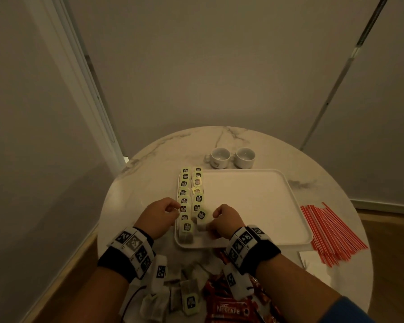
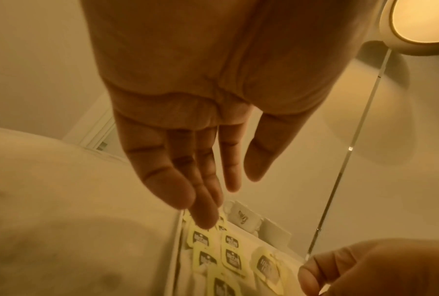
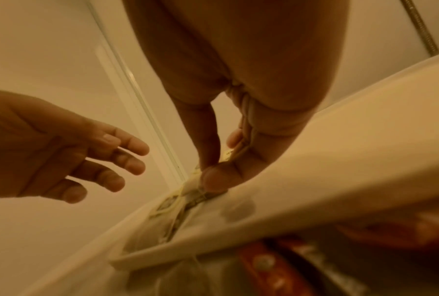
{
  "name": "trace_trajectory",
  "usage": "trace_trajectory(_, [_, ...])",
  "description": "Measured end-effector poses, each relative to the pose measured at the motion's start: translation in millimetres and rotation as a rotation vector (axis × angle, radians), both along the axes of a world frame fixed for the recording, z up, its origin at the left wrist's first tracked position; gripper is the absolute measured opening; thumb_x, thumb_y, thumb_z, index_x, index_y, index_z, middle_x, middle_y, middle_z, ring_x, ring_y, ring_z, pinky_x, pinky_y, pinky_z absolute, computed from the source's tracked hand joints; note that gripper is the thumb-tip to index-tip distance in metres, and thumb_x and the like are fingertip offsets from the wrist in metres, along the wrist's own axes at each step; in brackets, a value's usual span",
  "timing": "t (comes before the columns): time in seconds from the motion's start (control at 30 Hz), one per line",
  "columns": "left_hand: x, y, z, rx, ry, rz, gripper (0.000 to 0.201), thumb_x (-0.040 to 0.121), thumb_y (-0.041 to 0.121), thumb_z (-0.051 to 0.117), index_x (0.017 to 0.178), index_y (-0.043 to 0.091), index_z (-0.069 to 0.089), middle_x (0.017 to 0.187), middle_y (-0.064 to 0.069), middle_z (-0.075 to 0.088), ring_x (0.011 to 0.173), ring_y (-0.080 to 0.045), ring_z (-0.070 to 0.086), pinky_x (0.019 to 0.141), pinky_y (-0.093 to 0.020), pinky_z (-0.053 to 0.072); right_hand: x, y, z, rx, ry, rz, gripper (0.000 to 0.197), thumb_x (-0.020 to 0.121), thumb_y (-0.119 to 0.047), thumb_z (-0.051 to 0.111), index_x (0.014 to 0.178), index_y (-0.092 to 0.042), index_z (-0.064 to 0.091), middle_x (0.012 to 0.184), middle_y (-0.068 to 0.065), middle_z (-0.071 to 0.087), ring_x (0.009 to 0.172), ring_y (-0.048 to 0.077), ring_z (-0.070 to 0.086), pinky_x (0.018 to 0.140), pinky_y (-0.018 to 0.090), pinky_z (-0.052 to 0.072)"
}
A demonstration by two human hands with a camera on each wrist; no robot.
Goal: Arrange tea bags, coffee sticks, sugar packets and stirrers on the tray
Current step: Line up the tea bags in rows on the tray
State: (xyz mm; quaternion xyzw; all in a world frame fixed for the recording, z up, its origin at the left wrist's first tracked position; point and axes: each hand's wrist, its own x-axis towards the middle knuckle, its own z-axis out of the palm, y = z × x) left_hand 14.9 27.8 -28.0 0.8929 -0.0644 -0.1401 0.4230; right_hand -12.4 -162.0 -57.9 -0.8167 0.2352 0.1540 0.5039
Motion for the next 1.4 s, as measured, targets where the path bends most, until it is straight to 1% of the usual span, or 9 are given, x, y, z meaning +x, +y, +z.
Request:
trace_trajectory(0.13, [-5, 1, -7, 0.177, -0.004, -0.136, 0.023, 0.091, 0.011, 0.051, 0.102, 0.024, 0.068, 0.103, -0.001, 0.057, 0.093, -0.013, 0.054, 0.08, -0.022, 0.038, 5, 5, -7, -0.146, 0.014, 0.078, 0.03, 0.068, -0.007, 0.077, 0.075, -0.013, 0.049, 0.091, 0.013, 0.068, 0.084, 0.032, 0.068, 0.076, 0.047, 0.059])
trace_trajectory(0.3, [-14, -6, -16, 0.242, -0.003, -0.238, 0.032, 0.093, 0.005, 0.047, 0.108, 0.018, 0.071, 0.108, 0.002, 0.042, 0.112, -0.011, 0.047, 0.101, -0.017, 0.032, 9, 9, -5, -0.185, 0.055, 0.121, 0.023, 0.071, -0.008, 0.075, 0.068, -0.013, 0.053, 0.082, 0.011, 0.071, 0.08, 0.027, 0.07, 0.077, 0.04, 0.06])
trace_trajectory(0.5, [-20, -15, -31, 0.312, 0.032, -0.353, 0.035, 0.095, 0.017, 0.053, 0.129, 0.023, 0.059, 0.109, 0.0, 0.034, 0.128, -0.02, 0.037, 0.116, -0.03, 0.025, 15, 10, -12, -0.17, 0.068, 0.132, 0.014, 0.074, -0.011, 0.076, 0.077, -0.01, 0.063, 0.086, 0.014, 0.074, 0.08, 0.027, 0.072, 0.078, 0.039, 0.06])
trace_trajectory(0.73, [-11, -27, -38, 0.416, -0.046, -0.238, 0.057, 0.089, 0.025, 0.057, 0.142, 0.015, 0.039, 0.128, -0.004, 0.033, 0.126, -0.023, 0.038, 0.111, -0.036, 0.036, 17, 11, -16, -0.244, 0.021, 0.148, 0.013, 0.078, -0.014, 0.072, 0.081, -0.012, 0.059, 0.095, 0.01, 0.069, 0.087, 0.024, 0.064, 0.078, 0.032, 0.055])
trace_trajectory(0.97, [8, -33, -31, 0.245, -0.063, -0.087, 0.043, 0.095, 0.025, 0.051, 0.136, 0.014, 0.049, 0.128, -0.008, 0.05, 0.122, -0.024, 0.047, 0.105, -0.034, 0.039, 4, 3, -20, -0.095, -0.164, 0.137, 0.035, 0.07, -0.018, 0.08, 0.083, -0.02, 0.048, 0.082, -0.001, 0.057, 0.074, 0.018, 0.055, 0.064, 0.03, 0.048])
trace_trajectory(1.03, [11, -33, -27, 0.119, -0.015, -0.09, 0.031, 0.095, 0.019, 0.052, 0.124, 0.014, 0.06, 0.116, -0.005, 0.061, 0.11, -0.021, 0.056, 0.096, -0.032, 0.045, 1, 0, -16, -0.029, -0.221, 0.149, 0.034, 0.072, -0.017, 0.079, 0.088, -0.018, 0.05, 0.082, 0.002, 0.06, 0.073, 0.019, 0.057, 0.065, 0.035, 0.049])
trace_trajectory(1.1, [13, -34, -24, 0.043, -0.013, -0.103, 0.012, 0.092, 0.014, 0.056, 0.092, 0.017, 0.068, 0.088, 0.0, 0.065, 0.087, -0.017, 0.06, 0.081, -0.027, 0.047, -1, -3, -11, 0.029, -0.274, 0.16, 0.033, 0.074, -0.014, 0.077, 0.091, -0.017, 0.05, 0.078, 0.001, 0.059, 0.07, 0.018, 0.055, 0.061, 0.034, 0.047])
trace_trajectory(1.2, [13, -34, -21, -0.025, -0.04, -0.05, 0.021, 0.087, 0.013, 0.063, 0.068, 0.02, 0.062, 0.068, 0.001, 0.06, 0.066, -0.012, 0.054, 0.062, -0.02, 0.042, 0, -5, -5, 0.087, -0.324, 0.161, 0.031, 0.077, -0.006, 0.072, 0.092, -0.019, 0.048, 0.073, -0.002, 0.058, 0.064, 0.013, 0.055, 0.058, 0.028, 0.046])
trace_trajectory(1.4, [14, -35, -18, -0.243, -0.028, 0.067, 0.016, 0.083, 0.009, 0.069, 0.074, 0.022, 0.065, 0.085, -0.006, 0.071, 0.081, -0.016, 0.064, 0.076, -0.028, 0.052, 4, 0, 1, 0.18, -0.365, 0.086, 0.033, 0.075, 0.001, 0.069, 0.089, -0.02, 0.048, 0.074, 0.003, 0.058, 0.064, 0.017, 0.053, 0.055, 0.022, 0.043])
